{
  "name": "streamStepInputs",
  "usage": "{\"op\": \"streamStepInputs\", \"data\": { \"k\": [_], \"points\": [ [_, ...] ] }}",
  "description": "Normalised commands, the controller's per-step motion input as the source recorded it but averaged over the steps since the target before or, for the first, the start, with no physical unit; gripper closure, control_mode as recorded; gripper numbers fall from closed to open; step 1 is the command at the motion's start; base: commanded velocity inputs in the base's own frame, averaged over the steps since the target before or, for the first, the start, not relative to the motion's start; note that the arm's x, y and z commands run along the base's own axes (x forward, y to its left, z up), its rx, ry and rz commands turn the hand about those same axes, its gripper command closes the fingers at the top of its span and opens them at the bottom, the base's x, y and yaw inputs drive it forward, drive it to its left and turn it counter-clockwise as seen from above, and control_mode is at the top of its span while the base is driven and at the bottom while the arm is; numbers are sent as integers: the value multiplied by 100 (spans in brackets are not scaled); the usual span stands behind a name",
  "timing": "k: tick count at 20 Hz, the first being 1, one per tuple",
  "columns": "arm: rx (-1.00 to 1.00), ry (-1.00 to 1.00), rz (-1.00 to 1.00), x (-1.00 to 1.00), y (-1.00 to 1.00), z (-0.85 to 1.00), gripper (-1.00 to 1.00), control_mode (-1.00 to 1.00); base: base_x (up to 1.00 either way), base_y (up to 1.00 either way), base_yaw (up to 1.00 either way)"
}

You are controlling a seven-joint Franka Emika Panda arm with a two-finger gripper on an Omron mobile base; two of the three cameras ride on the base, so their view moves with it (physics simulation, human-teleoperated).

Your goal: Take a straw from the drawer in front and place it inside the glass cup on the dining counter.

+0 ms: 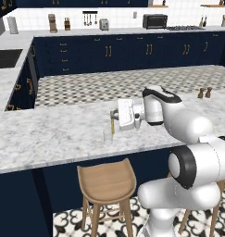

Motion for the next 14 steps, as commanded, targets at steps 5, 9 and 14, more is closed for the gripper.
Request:
{"op": "streamStepInputs", "data": {
  "k": [5,9,14],
  "points": [
    [0,0,0,0,0,0,100,-100,0,0,0],
    [0,0,0,0,0,0,100,-100,0,0,0],
    [0,0,0,0,0,0,100,-100,0,0,0]
  ]
}}
